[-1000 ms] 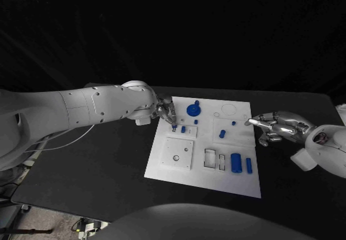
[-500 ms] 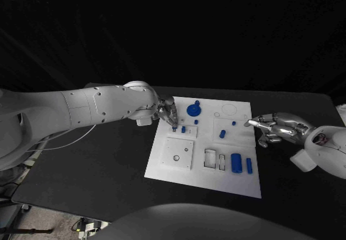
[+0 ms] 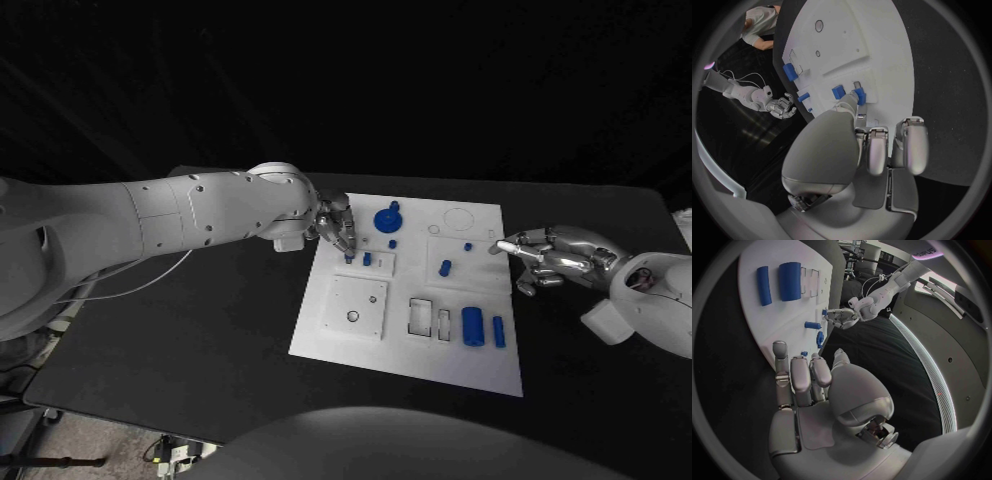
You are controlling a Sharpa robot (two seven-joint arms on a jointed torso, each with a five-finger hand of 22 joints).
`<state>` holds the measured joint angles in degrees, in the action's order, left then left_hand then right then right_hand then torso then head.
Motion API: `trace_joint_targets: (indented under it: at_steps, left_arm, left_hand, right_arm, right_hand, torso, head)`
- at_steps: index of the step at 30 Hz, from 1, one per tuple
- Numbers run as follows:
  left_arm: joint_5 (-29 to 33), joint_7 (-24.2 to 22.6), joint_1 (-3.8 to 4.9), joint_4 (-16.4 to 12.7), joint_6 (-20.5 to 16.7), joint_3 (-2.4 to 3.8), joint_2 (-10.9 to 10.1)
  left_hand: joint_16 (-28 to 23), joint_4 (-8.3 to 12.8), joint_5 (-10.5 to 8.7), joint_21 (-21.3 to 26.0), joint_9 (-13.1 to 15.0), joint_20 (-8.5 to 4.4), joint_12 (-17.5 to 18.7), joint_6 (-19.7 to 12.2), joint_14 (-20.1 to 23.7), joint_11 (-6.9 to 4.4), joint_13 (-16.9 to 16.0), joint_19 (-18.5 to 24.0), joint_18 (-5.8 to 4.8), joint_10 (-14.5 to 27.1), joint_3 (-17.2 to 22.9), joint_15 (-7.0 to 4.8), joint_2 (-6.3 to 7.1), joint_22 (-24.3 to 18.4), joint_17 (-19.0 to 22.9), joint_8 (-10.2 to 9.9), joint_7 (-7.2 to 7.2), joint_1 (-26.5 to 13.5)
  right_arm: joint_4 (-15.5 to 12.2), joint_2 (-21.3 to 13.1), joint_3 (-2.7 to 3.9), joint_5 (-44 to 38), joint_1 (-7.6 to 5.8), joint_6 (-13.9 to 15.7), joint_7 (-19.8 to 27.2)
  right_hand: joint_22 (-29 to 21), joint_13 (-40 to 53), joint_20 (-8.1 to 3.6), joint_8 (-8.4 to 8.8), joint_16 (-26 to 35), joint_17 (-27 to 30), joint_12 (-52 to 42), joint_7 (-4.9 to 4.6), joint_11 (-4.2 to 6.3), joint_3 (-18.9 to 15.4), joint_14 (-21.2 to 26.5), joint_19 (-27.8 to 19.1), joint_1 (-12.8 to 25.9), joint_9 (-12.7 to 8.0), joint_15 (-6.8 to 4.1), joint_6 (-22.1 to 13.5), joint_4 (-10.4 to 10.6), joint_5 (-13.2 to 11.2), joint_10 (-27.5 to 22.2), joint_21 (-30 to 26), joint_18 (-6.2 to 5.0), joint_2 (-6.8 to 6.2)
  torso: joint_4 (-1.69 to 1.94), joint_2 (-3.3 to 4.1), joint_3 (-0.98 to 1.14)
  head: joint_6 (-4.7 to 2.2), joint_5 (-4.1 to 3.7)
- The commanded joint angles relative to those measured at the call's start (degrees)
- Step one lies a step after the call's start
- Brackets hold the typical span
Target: Assemble the parts on the task board
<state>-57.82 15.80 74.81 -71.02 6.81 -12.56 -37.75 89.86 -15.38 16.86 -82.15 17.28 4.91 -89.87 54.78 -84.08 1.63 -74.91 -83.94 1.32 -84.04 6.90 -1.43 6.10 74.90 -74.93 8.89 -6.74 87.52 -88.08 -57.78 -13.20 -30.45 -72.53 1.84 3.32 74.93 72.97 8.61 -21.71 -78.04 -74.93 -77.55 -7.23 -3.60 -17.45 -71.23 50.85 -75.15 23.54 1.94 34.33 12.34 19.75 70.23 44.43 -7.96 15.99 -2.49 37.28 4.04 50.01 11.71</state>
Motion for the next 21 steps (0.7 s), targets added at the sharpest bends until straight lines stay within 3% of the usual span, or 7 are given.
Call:
trace_joint_targets:
  at_steps: [1, 4, 10, 14, 18, 21]
  left_arm:
    - [-1.3, 2.1, -0.96, -0.1, 3.7, -0.64, 0.2]
    - [-1.4, 2.0, -0.96, -0.1, 3.3, -0.64, 0.1]
    - [-1.5, 1.8, -0.97, -0.1, 2.7, -0.64, -0.1]
    - [-1.4, 1.7, -0.97, 0.0, 2.7, -0.64, -0.1]
    - [-0.9, 1.7, -0.97, 0.0, 2.9, -0.64, -0.2]
    - [-0.6, 1.7, -0.97, 0.1, 3.0, -0.64, -0.3]
  left_hand:
    - [0.1, 0.0, -0.51, 0.5, -4.6, 0.25, -0.1, -0.9, -5.9, 0.2, -15.1, -1.0, 0.74, -6.0, -0.5, 0.2, 0.47, 12.4, -15.1, -0.6, -0.23, 0.3]
    - [0.1, -0.2, -1.32, 0.6, -5.1, 0.16, -0.1, -2.0, -5.9, 0.03, -15.1, -0.9, 0.77, -6.0, -0.8, 0.06, 0.61, 12.3, -15.1, -1.2, -0.15, 0.1]
    - [0.1, -0.9, -4.87, 0.7, -5.7, -0.01, -0.1, -3.2, -5.9, -0.17, -15.1, -0.9, 0.78, -6.0, -1.8, -0.11, 0.89, 12.3, -15.1, -1.6, 0.05, -1.0]
    - [0.1, -1.2, -9.69, 0.8, -6.0, -0.1, -0.1, -3.4, -5.9, -0.23, -15.1, -0.9, 0.79, -6.0, -3.1, -0.16, 1.2, 12.3, -15.1, -1.4, 0.14, -2.7]
    - [0.1, -1.2, -11.45, 0.8, -6.1, -0.11, -0.1, -3.4, -5.9, -0.23, -15.1, -0.9, 0.78, -6.0, -3.7, -0.17, 1.33, 12.3, -15.1, -1.3, 0.14, -3.5]
    - [0.1, -1.2, -11.6, 0.8, -6.2, -0.11, -0.1, -3.3, -5.9, -0.23, -15.1, -0.9, 0.78, -6.0, -3.7, -0.17, 1.35, 12.3, -15.1, -1.2, 0.15, -3.6]
  right_arm:
    - [0.0, 0.0, -0.01, 0.0, 0.09, -1.2, 0.6]
    - [0.0, -0.1, -0.01, 0.0, 0.12, -1.3, 0.6]
    - [0.1, 0.0, -0.01, 0.5, 0.35, -1.5, 0.5]
    - [0.2, 0.0, -0.01, 0.8, 0.63, -1.6, 0.5]
    - [0.3, 0.1, 0.0, 0.9, 0.79, -1.5, 0.6]
    - [0.4, 0.1, 0.0, 1.0, 0.83, -1.5, 0.7]
  right_hand:
    - [2.9, -0.1, -0.09, 0.14, 0.1, -0.6, 0.3, -0.08, -0.02, 0.3, 0.5, -0.4, -0.7, -0.1, -0.03, 0.1, -0.2, 0.2, -0.3, -0.2, -1.15, -0.11]
    - [2.9, -0.1, -0.09, 0.14, 0.1, -0.6, 0.3, -0.08, -0.02, 0.3, 0.5, -0.4, -0.7, -0.1, -0.03, 0.1, -0.2, 0.2, -0.3, -0.2, -1.15, -0.11]
    - [2.8, -0.2, -0.09, 0.13, 0.2, -0.5, 0.3, -0.09, -0.03, 0.5, 0.6, -0.4, -0.8, -0.1, -0.02, 0.2, -0.2, 0.2, -0.4, -0.3, -1.17, 0.06]
    - [2.8, -0.2, -0.09, 0.14, 0.2, -0.5, 0.3, -0.09, -0.03, 0.6, 0.6, -0.5, -0.8, -0.1, -0.01, 0.3, -0.2, 0.3, -0.4, -0.4, -1.19, 0.18]
    - [2.8, -0.2, -0.09, 0.14, 0.2, -0.5, 0.3, -0.09, -0.03, 0.6, 0.6, -0.5, -0.8, -0.1, -0.01, 0.3, -0.2, 0.3, -0.4, -0.4, -1.19, 0.18]
    - [2.8, -0.2, -0.09, 0.14, 0.2, -0.5, 0.3, -0.09, -0.03, 0.6, 0.6, -0.5, -0.8, -0.1, -0.01, 0.3, -0.2, 0.3, -0.4, -0.4, -1.19, 0.18]
  torso:
    - [0.02, 0.03, 0.01]
    - [0.05, 0.03, 0.0]
    - [0.03, 0.03, 0.0]
    - [0.03, 0.0, 0.01]
    - [-0.02, 0.02, 0.01]
    - [-0.02, 0.02, 0.01]
  head:
    - [-0.01, 0.0]
    - [-0.01, -0.01]
    - [-0.01, 0.22]
    - [-0.01, 0.36]
    - [-0.01, 0.36]
    - [-0.01, 0.31]
